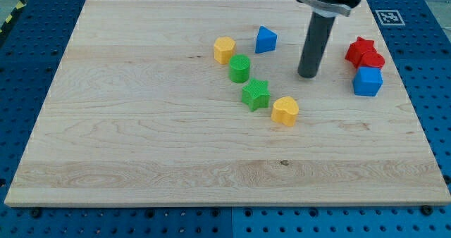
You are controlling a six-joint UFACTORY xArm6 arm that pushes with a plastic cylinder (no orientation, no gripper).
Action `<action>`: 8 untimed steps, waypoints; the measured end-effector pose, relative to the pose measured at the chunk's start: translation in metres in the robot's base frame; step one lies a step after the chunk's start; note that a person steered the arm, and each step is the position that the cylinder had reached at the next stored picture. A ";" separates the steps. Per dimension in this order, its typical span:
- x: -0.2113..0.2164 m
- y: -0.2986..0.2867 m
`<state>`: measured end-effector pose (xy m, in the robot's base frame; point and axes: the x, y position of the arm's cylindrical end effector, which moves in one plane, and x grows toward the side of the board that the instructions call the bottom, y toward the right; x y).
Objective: Nudge the blue cube slightly right
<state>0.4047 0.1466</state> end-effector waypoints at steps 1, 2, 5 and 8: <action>0.002 0.030; 0.004 0.043; 0.007 0.046; 0.007 0.055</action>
<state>0.4117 0.2014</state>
